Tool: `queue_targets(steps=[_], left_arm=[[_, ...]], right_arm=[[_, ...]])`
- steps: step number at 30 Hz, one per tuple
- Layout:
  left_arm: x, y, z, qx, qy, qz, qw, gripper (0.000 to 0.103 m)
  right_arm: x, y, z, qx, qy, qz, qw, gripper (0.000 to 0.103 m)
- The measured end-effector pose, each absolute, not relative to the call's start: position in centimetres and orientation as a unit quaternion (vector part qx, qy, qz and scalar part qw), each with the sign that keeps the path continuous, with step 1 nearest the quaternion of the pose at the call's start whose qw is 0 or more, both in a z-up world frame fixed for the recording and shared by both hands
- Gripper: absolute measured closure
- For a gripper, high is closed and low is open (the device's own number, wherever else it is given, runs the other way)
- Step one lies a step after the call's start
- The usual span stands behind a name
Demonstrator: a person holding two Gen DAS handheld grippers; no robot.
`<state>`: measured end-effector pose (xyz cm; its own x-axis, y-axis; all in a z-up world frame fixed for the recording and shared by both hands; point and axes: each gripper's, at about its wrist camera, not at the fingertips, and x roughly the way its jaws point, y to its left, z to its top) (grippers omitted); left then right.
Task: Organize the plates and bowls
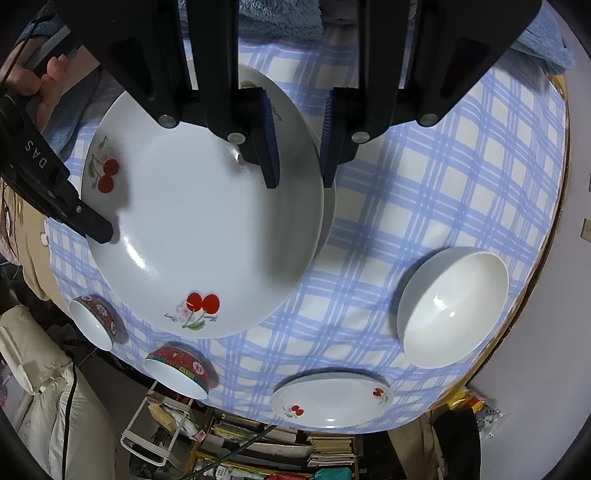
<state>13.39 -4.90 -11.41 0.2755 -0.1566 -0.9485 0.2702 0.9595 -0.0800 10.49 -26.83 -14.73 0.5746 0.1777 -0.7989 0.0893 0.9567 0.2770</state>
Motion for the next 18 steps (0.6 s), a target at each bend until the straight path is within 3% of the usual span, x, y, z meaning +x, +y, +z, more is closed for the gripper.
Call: queue_targets(steps=[18], left_arm=[[14.5,-4.0,-14.9,0.029,0.615,-0.106,0.781,0.082]], right_arm=[[11.2,-25.6,-17.6,0.121,0.478,0.036,0.869,0.09]])
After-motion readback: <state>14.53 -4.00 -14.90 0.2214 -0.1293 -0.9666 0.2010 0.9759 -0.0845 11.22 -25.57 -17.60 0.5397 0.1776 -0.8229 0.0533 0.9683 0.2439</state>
